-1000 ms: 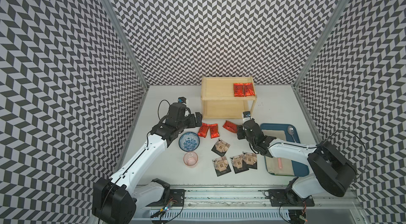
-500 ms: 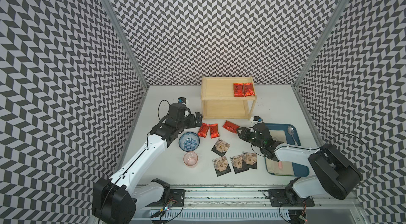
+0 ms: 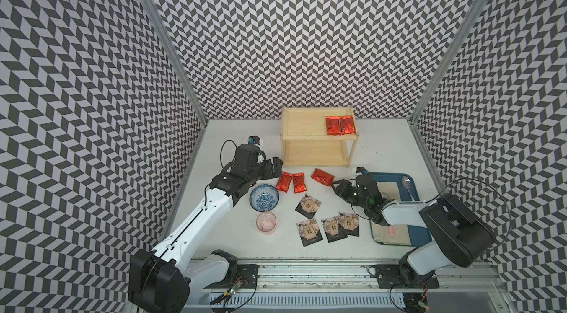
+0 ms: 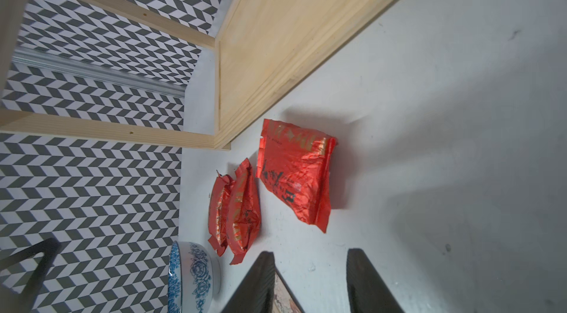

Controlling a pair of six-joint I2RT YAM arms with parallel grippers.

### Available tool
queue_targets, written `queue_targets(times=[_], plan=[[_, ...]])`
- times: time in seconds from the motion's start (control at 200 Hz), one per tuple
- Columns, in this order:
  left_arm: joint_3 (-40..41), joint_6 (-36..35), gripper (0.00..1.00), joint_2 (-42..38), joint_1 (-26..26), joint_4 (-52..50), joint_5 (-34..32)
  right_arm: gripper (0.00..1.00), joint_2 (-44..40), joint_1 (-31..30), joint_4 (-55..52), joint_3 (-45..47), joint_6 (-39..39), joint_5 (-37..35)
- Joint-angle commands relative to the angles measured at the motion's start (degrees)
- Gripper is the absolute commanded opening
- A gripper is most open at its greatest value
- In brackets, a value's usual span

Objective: Place the tea bags on the shelf by color
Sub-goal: Adjust the tea bag at the center of the board, then move the tea bag to the center of the board.

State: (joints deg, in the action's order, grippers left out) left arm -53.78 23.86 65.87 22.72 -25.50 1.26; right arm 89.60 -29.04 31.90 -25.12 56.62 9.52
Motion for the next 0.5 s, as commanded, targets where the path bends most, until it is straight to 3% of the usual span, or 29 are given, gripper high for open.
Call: queue_targets(times=[0.0, 0.496], plan=[[0.6, -0.6, 0.99, -1.1, -0.3, 0.4, 0.4, 0.41, 2.8, 1.5, 5.1, -2.1, -0.3, 2.7], [0.3, -0.6, 0.99, -0.2, -0.6, 0.5, 0.6, 0.29, 10.7, 3.7, 12.3, -3.7, 1.4, 7.5]])
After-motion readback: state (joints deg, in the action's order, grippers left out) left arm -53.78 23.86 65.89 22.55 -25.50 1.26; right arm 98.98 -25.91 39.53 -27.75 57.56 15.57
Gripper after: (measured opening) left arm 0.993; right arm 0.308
